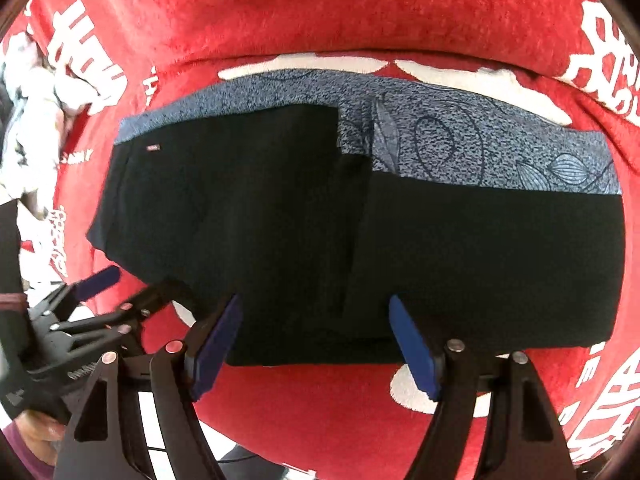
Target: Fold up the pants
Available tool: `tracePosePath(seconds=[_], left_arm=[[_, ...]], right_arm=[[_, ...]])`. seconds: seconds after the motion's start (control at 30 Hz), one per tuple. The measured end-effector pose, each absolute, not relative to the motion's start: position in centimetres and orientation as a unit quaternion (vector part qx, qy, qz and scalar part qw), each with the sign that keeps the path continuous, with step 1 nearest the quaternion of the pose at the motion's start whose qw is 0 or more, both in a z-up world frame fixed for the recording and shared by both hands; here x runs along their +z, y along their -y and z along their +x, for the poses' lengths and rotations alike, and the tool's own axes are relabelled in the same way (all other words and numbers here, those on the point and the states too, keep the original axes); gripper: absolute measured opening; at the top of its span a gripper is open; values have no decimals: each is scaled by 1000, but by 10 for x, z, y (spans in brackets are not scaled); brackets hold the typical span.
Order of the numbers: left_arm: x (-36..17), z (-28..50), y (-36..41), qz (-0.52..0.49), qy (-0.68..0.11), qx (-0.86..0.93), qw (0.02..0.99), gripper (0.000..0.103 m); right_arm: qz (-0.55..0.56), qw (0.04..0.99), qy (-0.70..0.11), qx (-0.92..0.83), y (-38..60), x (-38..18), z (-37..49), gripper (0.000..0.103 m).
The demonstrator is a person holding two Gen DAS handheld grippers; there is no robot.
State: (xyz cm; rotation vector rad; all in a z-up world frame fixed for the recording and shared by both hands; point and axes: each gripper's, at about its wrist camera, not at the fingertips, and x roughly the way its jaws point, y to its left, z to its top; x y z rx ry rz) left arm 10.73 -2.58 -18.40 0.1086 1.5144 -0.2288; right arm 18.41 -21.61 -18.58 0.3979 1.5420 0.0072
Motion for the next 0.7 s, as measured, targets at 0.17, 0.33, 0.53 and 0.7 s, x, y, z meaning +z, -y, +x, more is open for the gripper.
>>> tracePosePath(seconds=[0.17, 0.33, 0.53, 0.7], left_arm=[[-190, 116, 2, 35, -683, -90, 724, 95], [-202, 120, -23, 13, -692, -91, 716, 95], [-209, 127, -51, -17, -692, -97, 715, 95], [-211, 137, -89, -50, -688, -78, 720, 95]], right_arm=[[172, 697, -696, -2, 211, -190, 185, 81], [155, 699, -698, -4, 203, -193, 186, 86], [129, 702, -700, -1, 187, -198, 188, 97], [95, 699, -708, -8, 178, -202, 192, 100]])
